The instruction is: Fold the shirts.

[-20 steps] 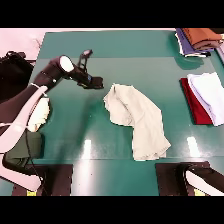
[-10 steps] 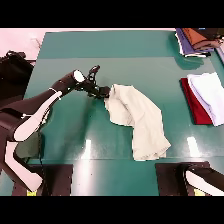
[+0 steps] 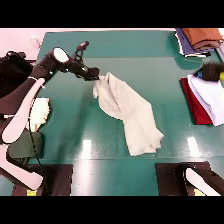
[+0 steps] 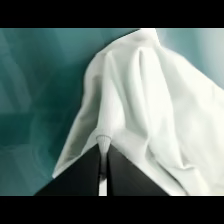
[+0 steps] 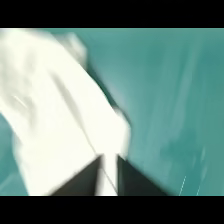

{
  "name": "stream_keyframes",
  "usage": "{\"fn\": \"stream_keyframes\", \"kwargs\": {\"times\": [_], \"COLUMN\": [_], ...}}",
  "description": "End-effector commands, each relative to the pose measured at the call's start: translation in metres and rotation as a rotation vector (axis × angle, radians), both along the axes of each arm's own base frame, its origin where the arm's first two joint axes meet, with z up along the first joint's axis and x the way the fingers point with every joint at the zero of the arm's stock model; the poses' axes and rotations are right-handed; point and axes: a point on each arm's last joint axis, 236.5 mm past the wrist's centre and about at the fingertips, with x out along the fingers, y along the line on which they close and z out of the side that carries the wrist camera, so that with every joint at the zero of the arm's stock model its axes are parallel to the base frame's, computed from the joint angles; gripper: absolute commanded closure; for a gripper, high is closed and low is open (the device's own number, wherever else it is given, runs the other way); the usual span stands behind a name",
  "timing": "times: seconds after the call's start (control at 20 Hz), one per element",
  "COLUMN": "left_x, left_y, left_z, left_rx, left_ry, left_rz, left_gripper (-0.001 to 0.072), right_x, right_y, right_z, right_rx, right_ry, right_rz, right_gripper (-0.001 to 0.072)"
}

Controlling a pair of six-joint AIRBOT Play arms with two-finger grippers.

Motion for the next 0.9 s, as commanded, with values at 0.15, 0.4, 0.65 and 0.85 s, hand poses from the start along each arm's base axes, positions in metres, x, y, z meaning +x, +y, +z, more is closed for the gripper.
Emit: {"fn": "stream_keyframes", "kwargs": {"times": [0.15, 0.4, 0.65, 0.85], "left_x": [0.004, 0.001, -0.001, -0.002], "left_y": [0.032, 0.032, 0.033, 0.04], "left_z": [0.023, 0.022, 0.021, 0.035], "left_rx": [0.04, 0.044, 0.05, 0.092], "left_ry": [-0.03, -0.017, -0.011, -0.034], "left_rz": [0.018, 0.01, 0.006, -0.011], "left_gripper": [0.0684, 0.0684, 0.0684, 0.0684], "right_x": [-0.103, -0.087, -0.065, -0.027], "right_y": [0.013, 0.088, 0.127, 0.119], "right_z": [-0.19, -0.232, -0.247, -0.208], "right_rx": [0.287, 0.471, 0.392, 0.263], "right_ry": [0.467, 0.496, 0.516, 0.341], "right_rz": [-0.116, -0.039, 0.106, 0.204], "right_gripper": [0.0256, 0.0256, 0.0396, 0.0694]}}
